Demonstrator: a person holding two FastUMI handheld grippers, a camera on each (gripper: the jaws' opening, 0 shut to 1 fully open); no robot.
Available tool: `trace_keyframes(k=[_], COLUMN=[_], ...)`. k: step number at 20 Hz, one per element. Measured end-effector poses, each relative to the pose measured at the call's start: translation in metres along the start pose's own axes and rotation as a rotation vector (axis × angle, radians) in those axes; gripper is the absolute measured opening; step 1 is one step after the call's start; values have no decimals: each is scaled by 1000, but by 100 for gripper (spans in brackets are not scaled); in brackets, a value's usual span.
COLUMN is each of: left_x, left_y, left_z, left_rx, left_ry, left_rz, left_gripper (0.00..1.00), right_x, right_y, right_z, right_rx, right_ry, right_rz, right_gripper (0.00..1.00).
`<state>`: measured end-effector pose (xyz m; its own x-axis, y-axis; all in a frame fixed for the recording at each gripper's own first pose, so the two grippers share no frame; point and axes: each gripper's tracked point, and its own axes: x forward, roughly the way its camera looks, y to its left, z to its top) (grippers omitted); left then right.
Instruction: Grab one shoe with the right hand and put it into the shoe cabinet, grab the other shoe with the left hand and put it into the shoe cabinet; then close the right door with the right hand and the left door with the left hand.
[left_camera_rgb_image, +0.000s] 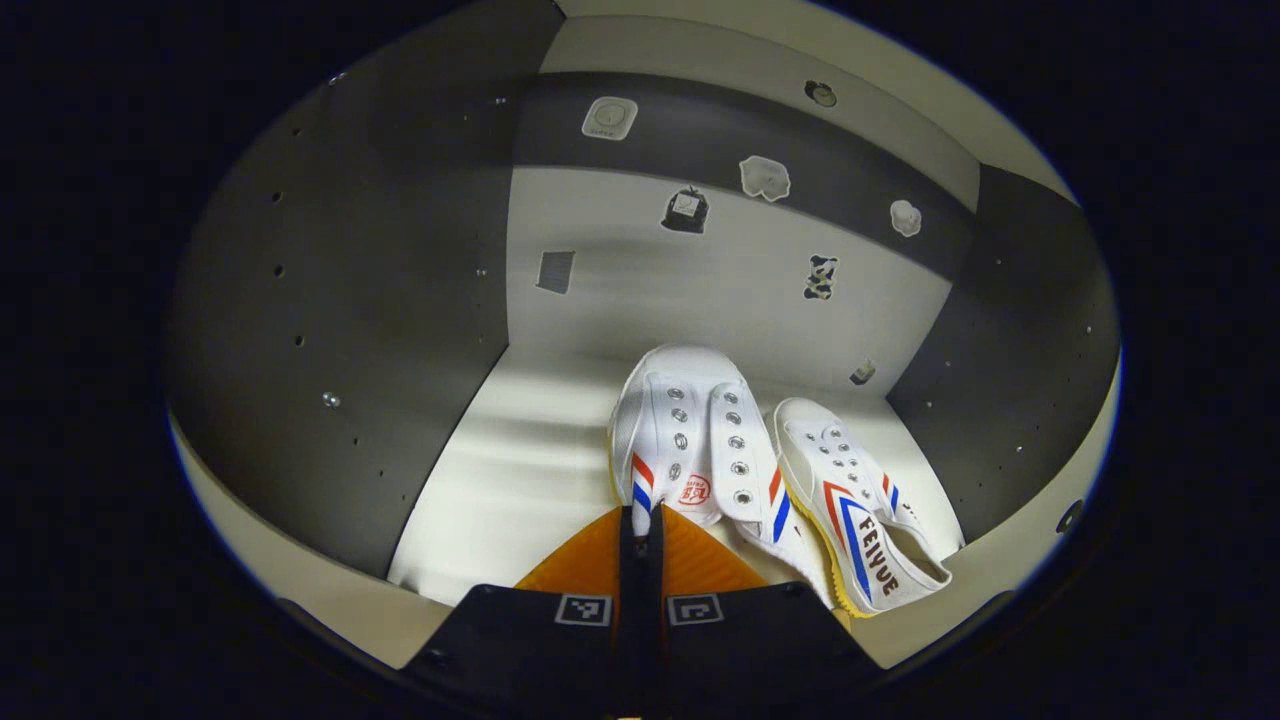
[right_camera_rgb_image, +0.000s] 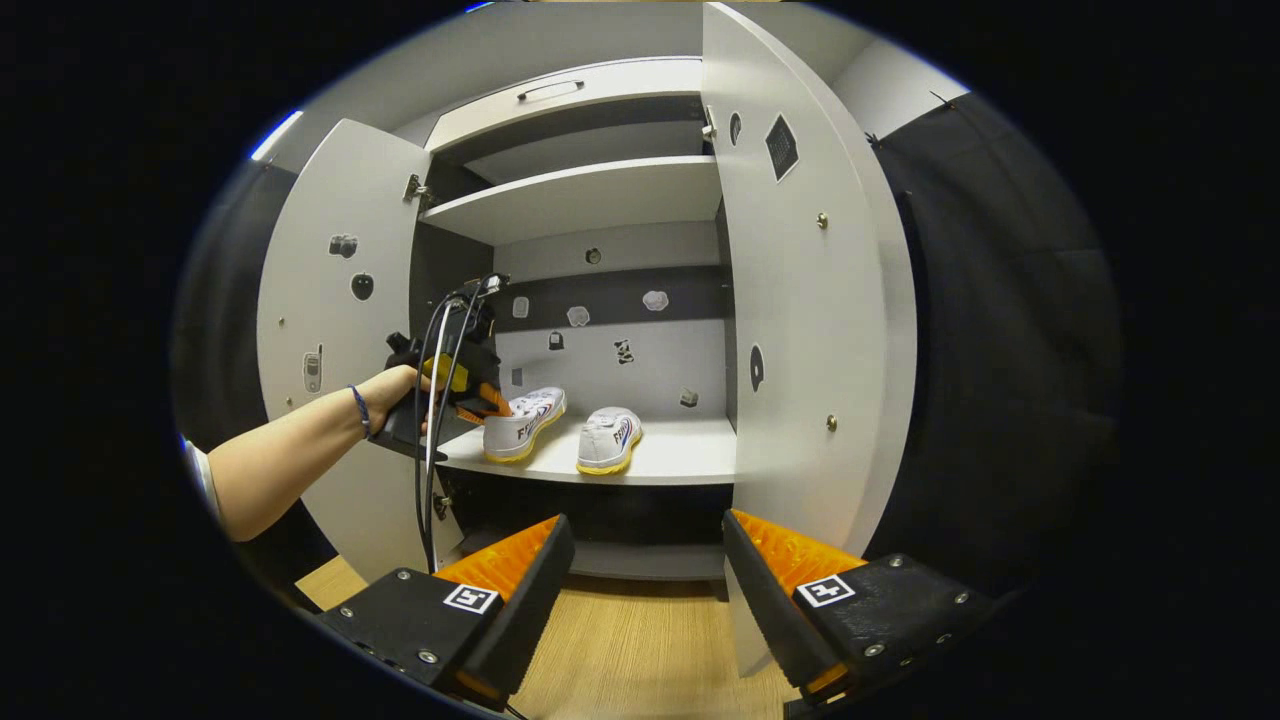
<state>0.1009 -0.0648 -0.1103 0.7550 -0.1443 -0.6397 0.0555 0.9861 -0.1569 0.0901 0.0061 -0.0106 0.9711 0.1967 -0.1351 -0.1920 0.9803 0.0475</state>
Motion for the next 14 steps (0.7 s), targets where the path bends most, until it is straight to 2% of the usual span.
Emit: trace_keyframes(k=[7, 9, 10, 11, 12, 14], left_x=[13, 9, 6, 1, -10, -33], left_y=[4, 0, -1, -1, 0, -5], left_z=[-8, -5, 2, 12, 22, 35], left_rx=[56, 59, 61, 76, 100, 150], left_ry=[21, 5, -27, -71, -112, -165], left_rz=[31, 16, 17, 26, 41, 47], left_gripper=[7, 11, 23, 28, 29, 43], right_x=[-3, -5, -7, -8, -11, -16], right_y=[0, 1, 1, 0, 0, -2], right_z=[-2, -4, -4, -4, -3, 1], right_rx=[17, 30, 33, 35, 34, 33], right_ry=[1, 3, 4, 5, 4, -6], right_rz=[-14, -9, -7, -6, -4, -2], right_gripper=[93, 93, 93, 93, 93, 93])
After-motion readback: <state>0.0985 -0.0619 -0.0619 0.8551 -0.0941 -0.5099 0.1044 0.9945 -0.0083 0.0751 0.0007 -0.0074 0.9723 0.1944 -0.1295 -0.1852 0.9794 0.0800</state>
